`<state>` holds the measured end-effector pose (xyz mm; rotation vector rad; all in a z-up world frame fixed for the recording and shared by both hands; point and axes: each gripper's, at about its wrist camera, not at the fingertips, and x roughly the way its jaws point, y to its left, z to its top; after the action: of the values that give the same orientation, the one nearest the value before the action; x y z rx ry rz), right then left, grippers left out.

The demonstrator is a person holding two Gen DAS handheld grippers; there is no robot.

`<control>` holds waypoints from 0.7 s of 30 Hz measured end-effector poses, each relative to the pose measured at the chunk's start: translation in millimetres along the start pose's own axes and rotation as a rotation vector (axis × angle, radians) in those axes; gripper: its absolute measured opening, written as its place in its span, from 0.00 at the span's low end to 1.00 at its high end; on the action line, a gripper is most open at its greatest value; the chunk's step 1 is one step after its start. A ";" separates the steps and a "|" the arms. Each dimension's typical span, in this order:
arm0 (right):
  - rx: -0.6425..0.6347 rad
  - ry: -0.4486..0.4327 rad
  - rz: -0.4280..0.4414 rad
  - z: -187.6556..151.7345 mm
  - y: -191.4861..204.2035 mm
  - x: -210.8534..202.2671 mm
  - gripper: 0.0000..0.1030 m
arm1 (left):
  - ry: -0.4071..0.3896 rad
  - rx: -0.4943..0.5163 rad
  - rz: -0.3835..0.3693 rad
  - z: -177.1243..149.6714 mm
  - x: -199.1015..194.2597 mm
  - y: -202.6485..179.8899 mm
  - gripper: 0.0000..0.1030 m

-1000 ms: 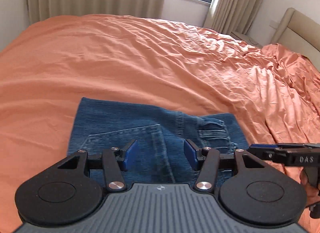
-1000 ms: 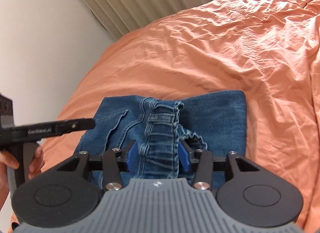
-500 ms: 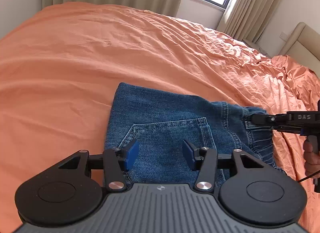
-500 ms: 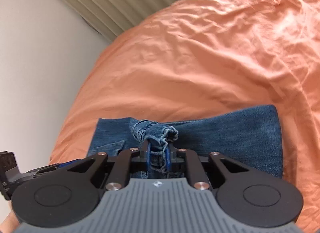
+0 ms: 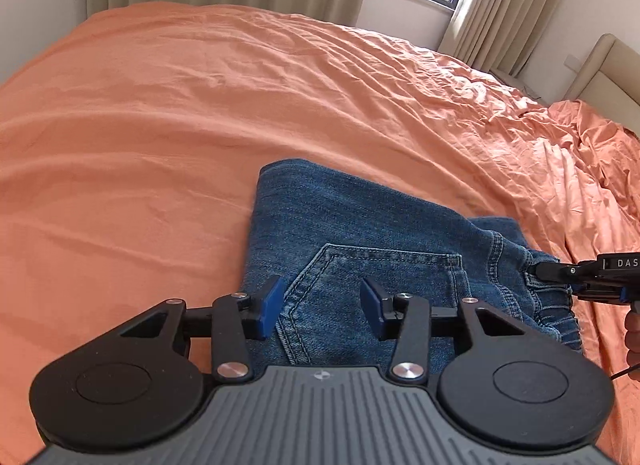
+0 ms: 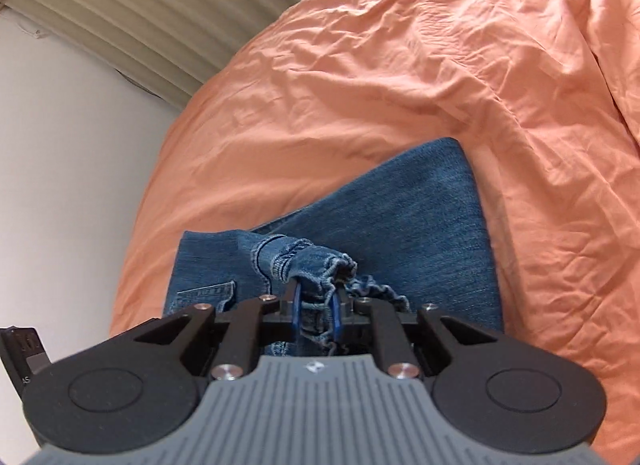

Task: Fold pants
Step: 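Grasp the elastic waistband with the right tool and pull it flat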

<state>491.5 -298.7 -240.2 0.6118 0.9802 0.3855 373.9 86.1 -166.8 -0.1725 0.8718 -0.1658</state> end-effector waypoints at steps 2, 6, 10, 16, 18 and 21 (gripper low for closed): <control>0.010 0.008 0.001 -1.6 -5.3 3.7 0.17 | 0.010 -0.012 -0.002 -0.3 4.0 3.8 0.51; 0.095 0.031 0.040 -0.9 -21.3 10.2 0.22 | 0.017 -0.020 -0.002 -0.5 9.6 7.4 0.51; 0.204 0.028 0.079 -5.2 -38.8 14.7 0.35 | 0.007 -0.034 -0.016 0.3 5.9 9.1 0.51; 0.305 0.063 0.186 -8.7 -44.3 36.2 0.22 | 0.000 -0.087 -0.031 -1.1 0.7 13.6 0.51; 0.183 0.033 0.146 -3.0 -22.0 27.0 0.17 | -0.010 -0.107 -0.031 -1.3 -4.8 14.9 0.50; 0.017 0.007 0.136 10.8 24.5 1.9 0.15 | -0.046 -0.097 -0.032 1.9 -18.5 14.1 0.50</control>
<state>501.0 -282.1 -221.3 0.6955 0.9516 0.5006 364.8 103.9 -154.9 -0.2802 0.8321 -0.1482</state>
